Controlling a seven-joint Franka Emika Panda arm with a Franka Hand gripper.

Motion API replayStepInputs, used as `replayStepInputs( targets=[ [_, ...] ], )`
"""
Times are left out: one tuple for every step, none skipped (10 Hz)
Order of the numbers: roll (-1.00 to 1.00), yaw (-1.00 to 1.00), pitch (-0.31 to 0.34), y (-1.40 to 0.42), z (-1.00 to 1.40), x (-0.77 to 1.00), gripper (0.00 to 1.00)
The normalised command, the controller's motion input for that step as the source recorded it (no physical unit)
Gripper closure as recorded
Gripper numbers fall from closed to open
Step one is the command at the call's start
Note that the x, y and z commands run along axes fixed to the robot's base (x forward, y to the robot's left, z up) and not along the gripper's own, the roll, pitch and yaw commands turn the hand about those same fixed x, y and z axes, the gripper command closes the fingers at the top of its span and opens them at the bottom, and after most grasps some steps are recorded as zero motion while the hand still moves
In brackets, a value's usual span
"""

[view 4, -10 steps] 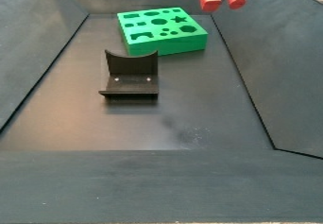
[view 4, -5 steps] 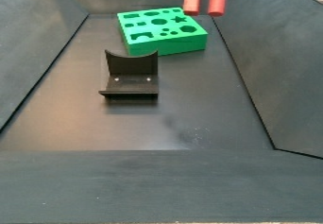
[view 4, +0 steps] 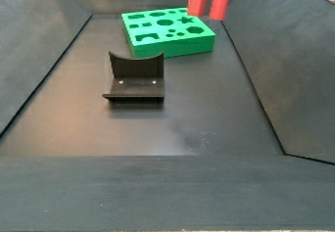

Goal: Pick up the square-circle object. Move up. Place the square-circle object on the fixture. Regrasp the square-circle object. Rotate the square-circle object. Move to above the board. Insert the square-circle object.
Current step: Rotate the square-circle object.

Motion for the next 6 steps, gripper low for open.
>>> replayStepInputs(
  targets=[
    [-0.95,-1.0,0.436,0.02,0.04,-0.01,1.0],
    [-0.93,-0.92,0.497,0.02,0.04,0.0,1.0],
    [-0.69,-0.66,0.447,0.01,0.05,0.02,1.0],
    [-0.47,-0.42,0.368,0.02,0.04,0.05,1.0],
    [-0.3,-0.25,0.273,0.01,0.01,0.06,1.0],
    [-0.03,-1.0,0.027,0.03,0.0,-0.07,1.0]
  ],
)
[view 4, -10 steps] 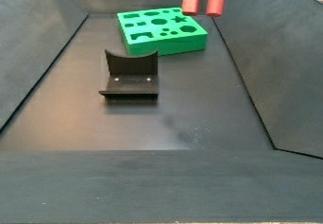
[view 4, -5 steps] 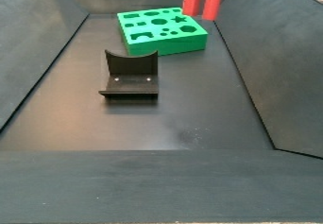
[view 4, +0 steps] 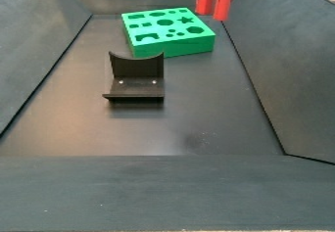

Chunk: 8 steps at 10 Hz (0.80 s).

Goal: Pick up the square-circle object. Move up. Place the square-circle object on the fixture. Regrasp the square-circle object. Rotate the square-circle object. Move to above the board. Insert the square-circle object.
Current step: Rotate the square-circle object.

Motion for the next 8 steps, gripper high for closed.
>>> replayStepInputs(
  targets=[
    [-0.03,-1.0,0.018,0.03,0.02,-0.09,1.0],
    [-0.03,-1.0,0.018,0.03,0.02,-0.08,1.0],
    [-0.03,-1.0,0.018,0.03,0.02,-0.06,1.0],
    [-0.03,-1.0,0.02,0.03,0.02,-0.04,1.0],
    [-0.03,-1.0,0.021,0.02,0.02,-0.03,1.0],
    [-0.03,-1.0,0.022,0.02,0.01,-0.02,1.0],
    [-0.03,-1.0,0.023,0.02,0.01,-0.02,1.0],
    [-0.04,-1.0,0.025,0.02,0.01,-0.02,1.0]
  ],
)
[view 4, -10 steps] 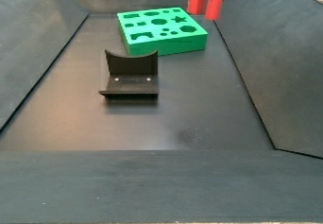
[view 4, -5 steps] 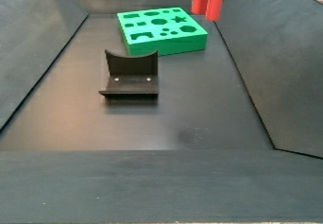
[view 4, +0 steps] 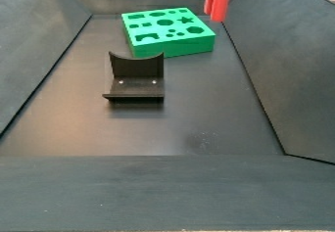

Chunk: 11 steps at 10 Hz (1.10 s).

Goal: Pick up the square-circle object. Move up. Place the square-circle object on the fixture. Regrasp the square-circle object. Rotate the square-circle object. Move to above the board. Insert the square-circle object.
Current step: Rotate the square-circle object.

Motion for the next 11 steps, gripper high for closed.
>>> replayStepInputs(
  targets=[
    [-0.04,-1.0,0.026,0.02,0.01,-0.02,1.0],
    [-0.04,-1.0,0.029,0.02,0.01,-0.02,1.0],
    [-0.04,-1.0,0.03,0.02,0.01,-0.02,1.0],
    [-0.05,-1.0,0.033,0.02,0.02,-0.02,1.0],
    [-0.05,-1.0,0.036,0.02,0.02,-0.02,1.0],
    [-0.06,-1.0,0.04,0.02,0.02,-0.02,1.0],
    [-0.07,-1.0,0.044,0.02,0.02,-0.02,1.0],
    [-0.07,-1.0,0.049,0.02,0.02,-0.02,1.0],
    [-0.08,-1.0,0.055,0.02,0.02,-0.02,1.0],
    [-0.1,-1.0,0.067,0.02,0.02,-0.01,1.0],
    [-0.12,-1.0,0.078,0.02,0.02,-0.01,1.0]
  ],
)
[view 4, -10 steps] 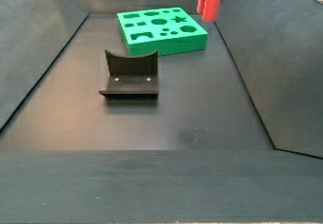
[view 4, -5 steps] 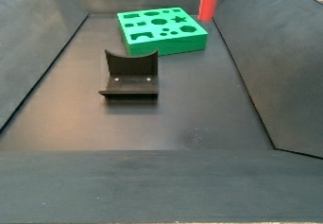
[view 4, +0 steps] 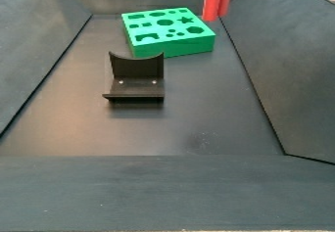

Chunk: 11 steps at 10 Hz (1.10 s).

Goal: Pick up the square-circle object. Move up. Place the square-circle object on the fixture. Regrasp the square-circle object. Rotate the square-circle object. Move to above the board. Insert the square-circle object.
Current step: Rotate the square-circle object.

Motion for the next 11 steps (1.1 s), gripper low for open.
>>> replayStepInputs(
  targets=[
    [-0.04,-1.0,0.027,0.0,0.0,0.0,1.0],
    [-0.05,-1.0,0.03,0.0,0.0,0.0,1.0],
    [-0.05,-1.0,0.032,0.0,0.0,0.0,1.0],
    [-0.05,-1.0,0.035,0.0,0.0,0.0,1.0],
    [-0.06,-1.0,0.039,0.01,0.0,0.0,1.0],
    [-0.07,-1.0,0.044,0.01,0.0,0.0,1.0],
    [-0.08,-1.0,0.049,0.01,0.0,0.0,1.0],
    [-0.09,-1.0,0.056,0.01,0.0,0.0,1.0],
    [-0.11,-1.0,0.068,0.01,0.0,0.0,1.0],
    [-0.13,-1.0,0.08,0.01,0.0,0.0,1.0],
    [-0.16,-1.0,0.1,0.01,0.01,0.0,1.0]
  ],
)
